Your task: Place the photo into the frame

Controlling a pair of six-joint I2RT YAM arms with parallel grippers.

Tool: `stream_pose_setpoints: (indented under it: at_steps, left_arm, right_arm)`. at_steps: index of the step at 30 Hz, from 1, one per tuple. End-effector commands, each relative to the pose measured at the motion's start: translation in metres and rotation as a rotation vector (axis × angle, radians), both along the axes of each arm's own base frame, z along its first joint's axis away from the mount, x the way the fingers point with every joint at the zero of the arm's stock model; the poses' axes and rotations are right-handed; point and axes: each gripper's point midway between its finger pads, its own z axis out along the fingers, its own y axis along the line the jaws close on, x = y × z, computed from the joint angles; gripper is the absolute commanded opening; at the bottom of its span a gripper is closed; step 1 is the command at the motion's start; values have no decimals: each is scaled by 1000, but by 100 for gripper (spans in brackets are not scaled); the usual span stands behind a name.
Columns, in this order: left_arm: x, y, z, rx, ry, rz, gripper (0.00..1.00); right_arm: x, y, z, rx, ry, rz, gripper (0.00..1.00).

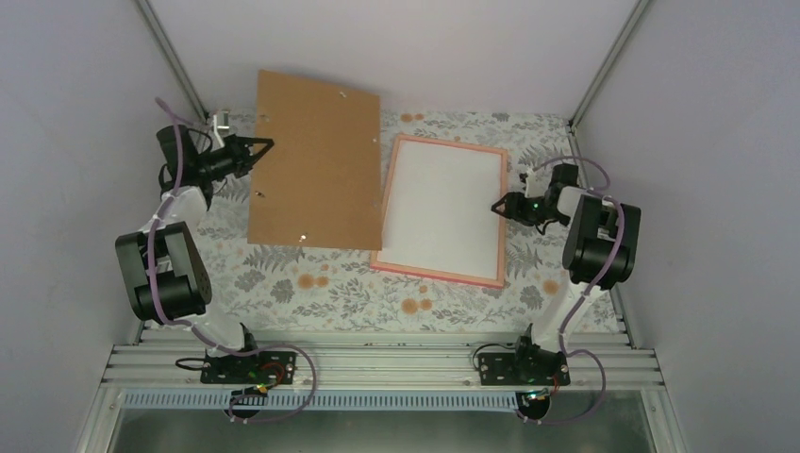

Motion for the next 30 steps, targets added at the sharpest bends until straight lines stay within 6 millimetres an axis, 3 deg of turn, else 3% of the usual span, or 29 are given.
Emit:
stream_pose_setpoints:
  at_steps: [1,6,12,17,25,30]
  left_arm:
    - [-9,15,26,21,-82,17,2]
    - [-15,10,17,9,-64,18,3]
    - [-17,-33,-7,7,-17,-74,3]
    - [-6,-65,-13,-32,-7,-140,2]
    - [20,-113,-32,-110,24,-214,2]
    - [34,-135,-42,-144,34,-242,2]
  right_arm:
    - [-11,33,-16,54,54,66,57]
    - [-15,67,-15,80,56,144,56]
    - [-16,84,-11,115,56,193,58]
    - [-24,79,11,121,26,227,60]
    - [-33,50,27,131,28,169,61]
    - [-40,45,32,126,30,147,62]
